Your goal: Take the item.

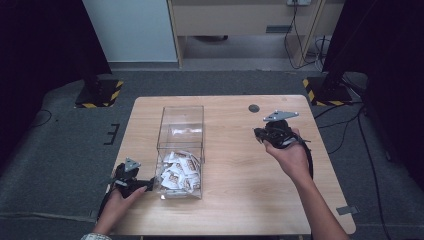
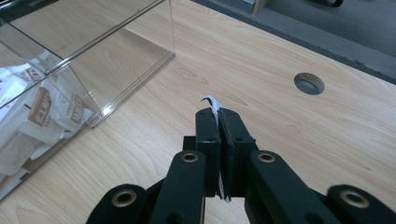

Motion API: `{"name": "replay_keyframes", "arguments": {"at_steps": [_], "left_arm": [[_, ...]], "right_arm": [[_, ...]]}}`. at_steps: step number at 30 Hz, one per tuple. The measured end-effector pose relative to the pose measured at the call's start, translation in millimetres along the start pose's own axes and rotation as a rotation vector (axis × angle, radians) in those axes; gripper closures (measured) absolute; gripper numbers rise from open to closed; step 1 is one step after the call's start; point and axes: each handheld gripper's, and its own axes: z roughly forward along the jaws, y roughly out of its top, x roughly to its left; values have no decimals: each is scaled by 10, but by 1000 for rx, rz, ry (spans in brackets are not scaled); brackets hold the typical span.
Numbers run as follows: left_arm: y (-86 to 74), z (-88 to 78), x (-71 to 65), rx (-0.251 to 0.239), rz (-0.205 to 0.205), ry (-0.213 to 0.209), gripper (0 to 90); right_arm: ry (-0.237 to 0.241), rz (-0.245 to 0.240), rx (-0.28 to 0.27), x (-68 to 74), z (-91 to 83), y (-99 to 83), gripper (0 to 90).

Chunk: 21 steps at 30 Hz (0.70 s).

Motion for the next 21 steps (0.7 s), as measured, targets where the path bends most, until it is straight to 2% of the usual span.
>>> {"name": "replay_keyframes", "arguments": {"at_steps": [17, 19, 21], "left_arm": [[0, 0, 0, 0, 0, 0, 0], [0, 0, 0, 0, 0, 0, 0], [0, 0, 0, 0, 0, 0, 0]], "right_arm": [[-13, 40, 45, -98, 426, -205, 873], [8, 67, 45, -108, 473, -232, 872], [-5, 49, 60, -101, 517, -263, 872]]}}
